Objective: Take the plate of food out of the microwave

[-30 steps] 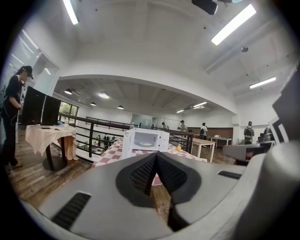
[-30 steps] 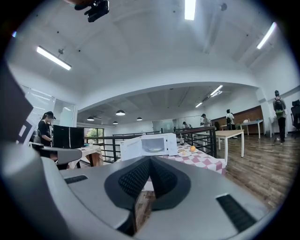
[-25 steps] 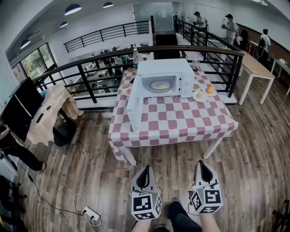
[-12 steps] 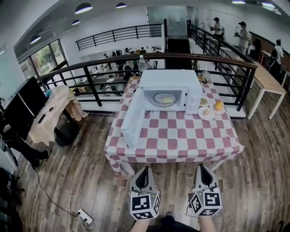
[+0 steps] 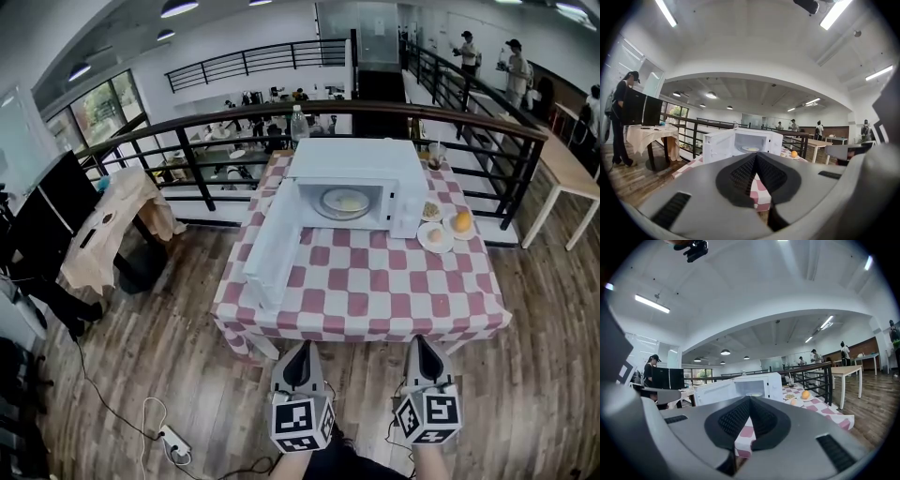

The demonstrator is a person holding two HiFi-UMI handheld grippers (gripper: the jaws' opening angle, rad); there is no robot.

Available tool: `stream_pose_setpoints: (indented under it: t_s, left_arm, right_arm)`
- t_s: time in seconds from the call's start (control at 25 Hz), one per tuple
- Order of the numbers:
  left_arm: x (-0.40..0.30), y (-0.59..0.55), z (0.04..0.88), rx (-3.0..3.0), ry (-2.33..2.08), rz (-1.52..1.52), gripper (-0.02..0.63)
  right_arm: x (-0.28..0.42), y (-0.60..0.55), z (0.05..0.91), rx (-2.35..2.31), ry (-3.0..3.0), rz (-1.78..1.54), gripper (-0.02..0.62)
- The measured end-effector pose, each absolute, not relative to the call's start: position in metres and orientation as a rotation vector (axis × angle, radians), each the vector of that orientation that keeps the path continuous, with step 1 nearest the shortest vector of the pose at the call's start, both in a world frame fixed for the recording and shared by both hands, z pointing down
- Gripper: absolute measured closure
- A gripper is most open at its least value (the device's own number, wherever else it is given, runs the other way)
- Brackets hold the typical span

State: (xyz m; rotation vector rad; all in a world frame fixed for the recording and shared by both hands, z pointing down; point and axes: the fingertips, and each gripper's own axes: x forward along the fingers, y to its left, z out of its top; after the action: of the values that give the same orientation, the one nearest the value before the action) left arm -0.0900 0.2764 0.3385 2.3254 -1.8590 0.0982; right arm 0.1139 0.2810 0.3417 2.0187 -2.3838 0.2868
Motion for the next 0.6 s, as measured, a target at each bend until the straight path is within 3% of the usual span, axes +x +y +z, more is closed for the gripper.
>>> stream_pose_setpoints:
  t_s: [0.6]
  left_arm:
    - [-0.084,0.169,0.355,2.348,-1.8,0.118,0.597]
  right_arm:
    - [0.112,0.178,0.357,2.026,-2.353,0.312,0.604]
